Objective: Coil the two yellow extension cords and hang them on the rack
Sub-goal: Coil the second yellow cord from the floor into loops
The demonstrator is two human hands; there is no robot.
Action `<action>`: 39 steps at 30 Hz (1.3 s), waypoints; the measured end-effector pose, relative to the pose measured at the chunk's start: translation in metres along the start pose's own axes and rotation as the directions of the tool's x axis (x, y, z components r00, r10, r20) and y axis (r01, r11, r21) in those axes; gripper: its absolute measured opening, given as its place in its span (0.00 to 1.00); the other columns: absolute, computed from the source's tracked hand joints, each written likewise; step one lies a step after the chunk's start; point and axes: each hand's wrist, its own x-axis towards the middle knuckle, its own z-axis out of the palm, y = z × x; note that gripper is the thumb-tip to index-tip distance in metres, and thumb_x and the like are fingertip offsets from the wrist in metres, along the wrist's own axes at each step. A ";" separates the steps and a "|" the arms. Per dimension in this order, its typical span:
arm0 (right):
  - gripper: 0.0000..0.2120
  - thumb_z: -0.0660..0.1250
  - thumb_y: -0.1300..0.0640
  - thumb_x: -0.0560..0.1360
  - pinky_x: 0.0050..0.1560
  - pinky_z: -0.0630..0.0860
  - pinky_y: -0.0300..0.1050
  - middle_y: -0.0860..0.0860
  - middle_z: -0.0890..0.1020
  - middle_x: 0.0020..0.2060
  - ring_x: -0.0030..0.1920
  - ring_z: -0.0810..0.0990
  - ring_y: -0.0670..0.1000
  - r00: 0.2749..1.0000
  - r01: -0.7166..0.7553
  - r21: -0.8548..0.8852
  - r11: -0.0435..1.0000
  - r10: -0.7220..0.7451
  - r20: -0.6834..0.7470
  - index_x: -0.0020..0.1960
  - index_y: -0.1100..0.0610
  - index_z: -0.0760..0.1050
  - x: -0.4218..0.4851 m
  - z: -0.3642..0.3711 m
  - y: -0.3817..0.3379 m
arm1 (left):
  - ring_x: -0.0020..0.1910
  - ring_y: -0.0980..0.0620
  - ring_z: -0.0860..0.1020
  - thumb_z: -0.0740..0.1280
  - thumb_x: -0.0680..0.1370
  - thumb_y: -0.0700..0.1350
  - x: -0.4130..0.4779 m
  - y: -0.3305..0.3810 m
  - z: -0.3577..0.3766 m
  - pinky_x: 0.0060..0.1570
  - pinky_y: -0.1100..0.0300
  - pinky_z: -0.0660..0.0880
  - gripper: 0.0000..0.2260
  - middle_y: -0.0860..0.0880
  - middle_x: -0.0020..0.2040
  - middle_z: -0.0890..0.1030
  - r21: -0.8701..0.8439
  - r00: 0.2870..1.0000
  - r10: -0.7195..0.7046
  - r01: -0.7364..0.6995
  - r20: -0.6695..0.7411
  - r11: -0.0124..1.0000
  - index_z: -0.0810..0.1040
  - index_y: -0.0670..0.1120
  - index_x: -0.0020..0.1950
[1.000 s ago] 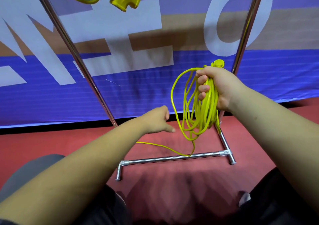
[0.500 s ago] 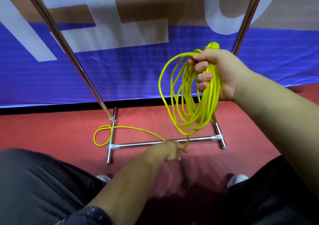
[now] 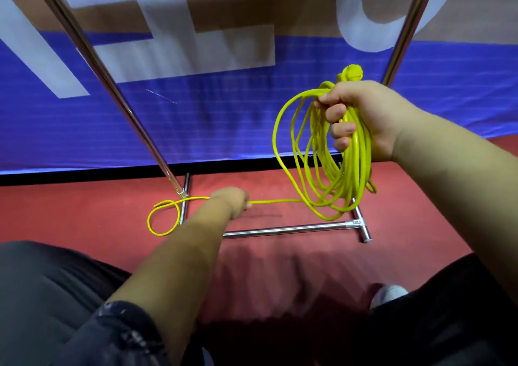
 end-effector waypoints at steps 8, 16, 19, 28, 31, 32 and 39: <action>0.08 0.66 0.57 0.80 0.27 0.66 0.42 0.47 0.68 0.29 0.23 0.63 0.48 0.999 0.014 -0.065 0.998 -0.017 -0.042 0.43 0.52 0.73 0.018 0.010 0.014 | 0.41 0.44 0.83 0.65 0.83 0.56 -0.022 -0.004 -0.108 0.48 0.52 0.82 0.18 0.43 0.46 0.86 -0.130 0.998 0.001 -0.010 -0.069 0.991 0.84 0.43 0.48; 0.12 0.72 0.61 0.77 0.26 0.70 0.43 0.53 0.71 0.28 0.23 0.68 0.52 0.968 0.130 -0.208 0.969 -0.170 -0.186 0.37 0.57 0.73 0.027 0.043 0.022 | 0.30 0.50 0.77 0.73 0.80 0.47 -0.083 0.021 -0.215 0.30 0.60 0.82 0.11 0.46 0.30 0.77 -0.823 0.995 -0.104 0.070 0.014 0.563 0.79 0.41 0.44; 0.13 0.73 0.60 0.76 0.27 0.72 0.44 0.54 0.74 0.26 0.24 0.70 0.53 0.947 0.169 -0.213 0.962 -0.218 -0.234 0.35 0.58 0.75 0.030 0.053 0.024 | 0.35 0.53 0.83 0.70 0.80 0.37 -0.106 0.023 -0.238 0.43 0.59 0.85 0.04 0.48 0.29 0.79 -0.976 0.987 0.061 0.139 0.151 0.167 0.78 0.40 0.46; 0.09 0.67 0.62 0.79 0.52 0.85 0.59 0.61 0.88 0.53 0.54 0.89 0.62 0.994 0.102 -0.093 0.990 -0.106 -0.039 0.59 0.60 0.78 0.035 0.070 0.041 | 0.42 0.45 0.82 0.69 0.80 0.32 -0.109 0.023 -0.232 0.33 0.59 0.84 0.03 0.39 0.39 0.79 -0.870 1.000 0.014 0.018 0.012 -0.493 0.79 0.33 0.46; 0.07 0.63 0.60 0.82 0.56 0.84 0.64 0.61 0.88 0.52 0.52 0.89 0.62 0.999 0.039 -0.042 0.998 -0.039 0.013 0.58 0.58 0.77 0.033 0.070 0.041 | 0.44 0.44 0.78 0.70 0.79 0.32 -0.105 0.020 -0.231 0.32 0.58 0.84 0.05 0.40 0.41 0.78 -0.820 0.995 0.019 0.088 0.093 -0.565 0.79 0.31 0.46; 0.07 0.63 0.59 0.83 0.53 0.84 0.63 0.61 0.89 0.51 0.50 0.89 0.61 1.000 0.026 -0.022 0.999 -0.025 0.018 0.57 0.58 0.78 0.033 0.069 0.040 | 0.45 0.44 0.78 0.70 0.79 0.33 -0.105 0.019 -0.231 0.32 0.58 0.84 0.05 0.39 0.42 0.78 -0.810 0.994 0.030 0.102 0.104 -0.578 0.79 0.30 0.46; 0.11 0.66 0.52 0.83 0.40 0.83 0.52 0.53 0.85 0.39 0.34 0.83 0.52 1.000 -0.010 0.033 0.999 0.009 0.027 0.49 0.58 0.81 0.036 0.066 0.035 | 0.40 0.47 0.82 0.70 0.81 0.36 -0.090 0.018 -0.219 0.29 0.59 0.83 0.05 0.42 0.42 0.78 -0.895 0.990 -0.082 0.064 0.111 -0.442 0.79 0.35 0.47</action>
